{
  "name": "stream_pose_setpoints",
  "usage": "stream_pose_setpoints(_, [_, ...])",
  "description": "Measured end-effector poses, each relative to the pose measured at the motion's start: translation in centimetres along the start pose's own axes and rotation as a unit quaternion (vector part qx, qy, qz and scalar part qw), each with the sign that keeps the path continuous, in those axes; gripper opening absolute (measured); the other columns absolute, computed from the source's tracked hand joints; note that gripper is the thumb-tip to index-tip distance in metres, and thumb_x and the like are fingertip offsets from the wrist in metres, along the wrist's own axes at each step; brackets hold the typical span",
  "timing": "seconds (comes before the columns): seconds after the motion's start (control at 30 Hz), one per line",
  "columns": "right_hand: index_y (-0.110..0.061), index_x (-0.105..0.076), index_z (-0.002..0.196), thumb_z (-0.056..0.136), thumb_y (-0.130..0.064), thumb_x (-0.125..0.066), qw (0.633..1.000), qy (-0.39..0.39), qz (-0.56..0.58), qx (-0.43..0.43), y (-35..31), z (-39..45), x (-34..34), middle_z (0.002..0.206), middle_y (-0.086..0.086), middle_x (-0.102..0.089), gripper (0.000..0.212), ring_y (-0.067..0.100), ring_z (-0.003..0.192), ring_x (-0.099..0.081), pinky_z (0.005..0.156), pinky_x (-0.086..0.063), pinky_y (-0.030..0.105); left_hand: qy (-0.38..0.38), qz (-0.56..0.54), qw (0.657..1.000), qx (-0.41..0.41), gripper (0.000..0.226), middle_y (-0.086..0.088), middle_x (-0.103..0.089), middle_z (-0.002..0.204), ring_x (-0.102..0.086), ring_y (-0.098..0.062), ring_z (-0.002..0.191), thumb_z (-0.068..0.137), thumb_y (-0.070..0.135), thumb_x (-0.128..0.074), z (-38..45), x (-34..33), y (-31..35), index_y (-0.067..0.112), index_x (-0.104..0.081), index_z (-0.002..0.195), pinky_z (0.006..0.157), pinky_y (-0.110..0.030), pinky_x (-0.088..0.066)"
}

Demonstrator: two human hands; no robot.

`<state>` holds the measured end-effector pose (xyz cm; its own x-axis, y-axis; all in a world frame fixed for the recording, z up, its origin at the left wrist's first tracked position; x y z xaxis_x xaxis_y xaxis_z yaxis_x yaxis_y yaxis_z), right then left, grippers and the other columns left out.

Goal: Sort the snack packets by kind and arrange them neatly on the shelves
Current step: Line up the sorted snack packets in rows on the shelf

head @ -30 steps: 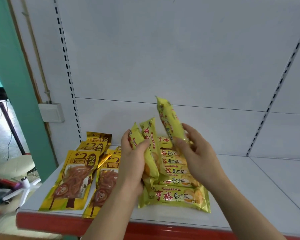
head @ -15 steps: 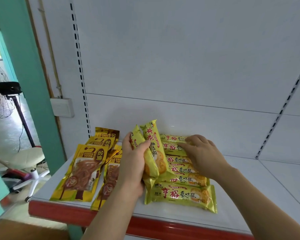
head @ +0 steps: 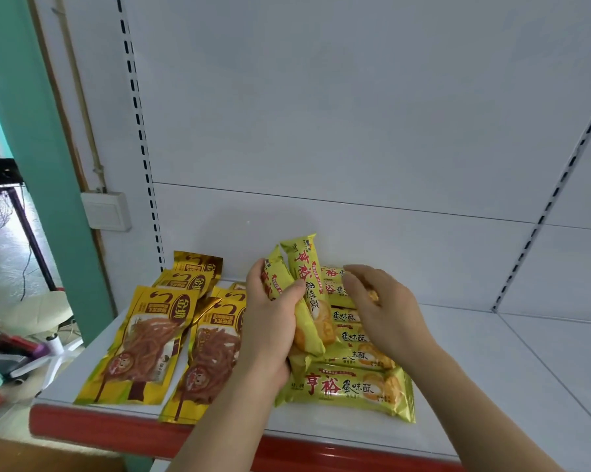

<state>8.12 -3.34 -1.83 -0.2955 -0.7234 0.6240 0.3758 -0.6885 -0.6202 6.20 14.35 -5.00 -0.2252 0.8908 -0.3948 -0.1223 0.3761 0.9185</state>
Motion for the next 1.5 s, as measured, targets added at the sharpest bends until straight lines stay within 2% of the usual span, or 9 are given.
stream_pose_setpoints(0.1, [-0.041,-0.055,0.131,0.094,-0.049,-0.059,0.996,-0.058,0.068,-0.014,-1.8,-2.2,-1.3,0.103,-0.018,-0.066,0.038,-0.003,0.093,-0.063,0.082,-0.053,0.025,-0.005,0.035,0.999,-0.037,0.064,0.008,-0.070,0.125,-0.072,-0.013,0.107,0.095,0.015,-0.072,-0.2,-1.0,0.3,0.037,-0.043,0.147,0.082,-0.032,-0.059])
stream_pose_setpoints(0.37, [-0.046,-0.043,0.144,0.098,-0.034,-0.057,0.998,-0.040,0.033,-0.022,-1.5,-2.7,-0.3,0.088,-0.036,-0.056,0.050,0.001,0.086,-0.063,0.075,-0.053,0.021,-0.058,0.057,0.996,-0.033,0.061,0.008,-0.067,0.131,-0.070,-0.013,0.113,0.100,0.023,-0.065,-0.4,-2.5,-0.4,0.042,-0.038,0.151,0.093,-0.039,-0.059])
stream_pose_setpoints(0.63, [-0.030,-0.048,0.146,0.098,-0.029,-0.058,0.991,-0.010,-0.123,0.045,-0.6,-0.1,3.0,0.112,-0.008,-0.064,0.049,0.014,0.099,-0.058,0.080,-0.042,0.024,0.012,0.026,0.999,-0.015,0.044,-0.010,-0.071,0.115,-0.075,-0.031,0.084,0.101,0.035,-0.053,0.1,-0.4,0.2,0.051,-0.041,0.140,0.069,-0.048,-0.059])
stream_pose_setpoints(0.8, [-0.031,-0.044,0.148,0.099,-0.025,-0.052,0.941,-0.133,-0.269,0.158,1.3,0.2,-0.2,0.140,-0.009,-0.056,0.050,0.024,0.124,-0.052,0.099,-0.047,0.041,0.035,0.022,0.999,-0.013,0.037,-0.010,-0.066,0.119,-0.070,-0.026,0.066,0.109,0.032,-0.041,0.4,0.9,0.5,0.045,-0.045,0.144,0.057,-0.036,-0.054])
stream_pose_setpoints(1.0, [-0.036,-0.038,0.151,0.103,-0.032,-0.045,0.913,-0.154,-0.320,0.199,1.8,-0.1,-1.7,0.150,0.000,-0.039,0.049,0.025,0.141,-0.032,0.111,-0.038,0.045,0.051,0.026,0.998,-0.012,0.031,-0.013,-0.068,0.120,-0.071,-0.031,0.076,0.109,0.029,-0.040,0.3,1.6,0.1,0.050,-0.044,0.132,0.059,-0.037,-0.054])
stream_pose_setpoints(1.13, [-0.037,-0.036,0.151,0.104,-0.037,-0.041,0.911,-0.152,-0.329,0.198,1.8,0.4,-1.7,0.151,-0.001,-0.038,0.048,0.024,0.143,-0.029,0.114,-0.033,0.044,0.037,0.055,0.998,-0.023,0.041,-0.007,-0.064,0.135,-0.070,-0.032,0.111,0.097,0.042,-0.049,-0.4,1.2,0.3,0.059,-0.041,0.134,0.096,-0.058,-0.056])
stream_pose_setpoints(1.23, [-0.035,-0.034,0.152,0.103,-0.037,-0.036,0.911,-0.155,-0.332,0.188,2.3,-0.1,-2.2,0.152,-0.001,-0.039,0.050,0.026,0.144,-0.028,0.114,-0.033,0.045,0.021,0.064,0.997,-0.033,0.053,0.004,-0.064,0.126,-0.068,-0.015,0.102,0.105,0.030,-0.057,-0.6,0.7,0.2,0.050,-0.033,0.147,0.091,-0.043,-0.057])
stream_pose_setpoints(1.4, [-0.023,-0.051,0.143,0.105,-0.028,-0.041,0.983,-0.031,-0.124,0.129,0.3,-1.1,0.5,0.137,-0.006,-0.056,0.040,0.016,0.129,-0.046,0.108,-0.039,0.029,0.021,0.055,0.998,-0.019,0.075,0.002,-0.065,0.130,-0.068,-0.024,0.112,0.096,0.021,-0.071,-1.0,-0.1,-0.2,0.054,-0.028,0.149,0.101,-0.059,-0.054])
stream_pose_setpoints(1.5, [-0.032,-0.055,0.139,0.099,-0.046,-0.048,0.995,-0.042,0.007,0.095,-1.7,-3.0,0.8,0.128,-0.018,-0.058,0.043,0.001,0.115,-0.055,0.096,-0.047,0.022,0.031,0.049,0.998,-0.018,0.088,0.000,-0.064,0.134,-0.067,-0.030,0.117,0.084,0.028,-0.081,-1.1,-0.8,-0.5,0.060,-0.028,0.146,0.099,-0.060,-0.055])
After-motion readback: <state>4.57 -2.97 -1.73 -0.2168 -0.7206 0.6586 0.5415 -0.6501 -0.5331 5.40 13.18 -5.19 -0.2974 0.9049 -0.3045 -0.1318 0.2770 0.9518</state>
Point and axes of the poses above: each hand's wrist, its own z-axis towards the middle knuckle, its own x-axis out of the back of the hand, y = z × x, the point moved 6 cm from there along z, towards the middle knuckle
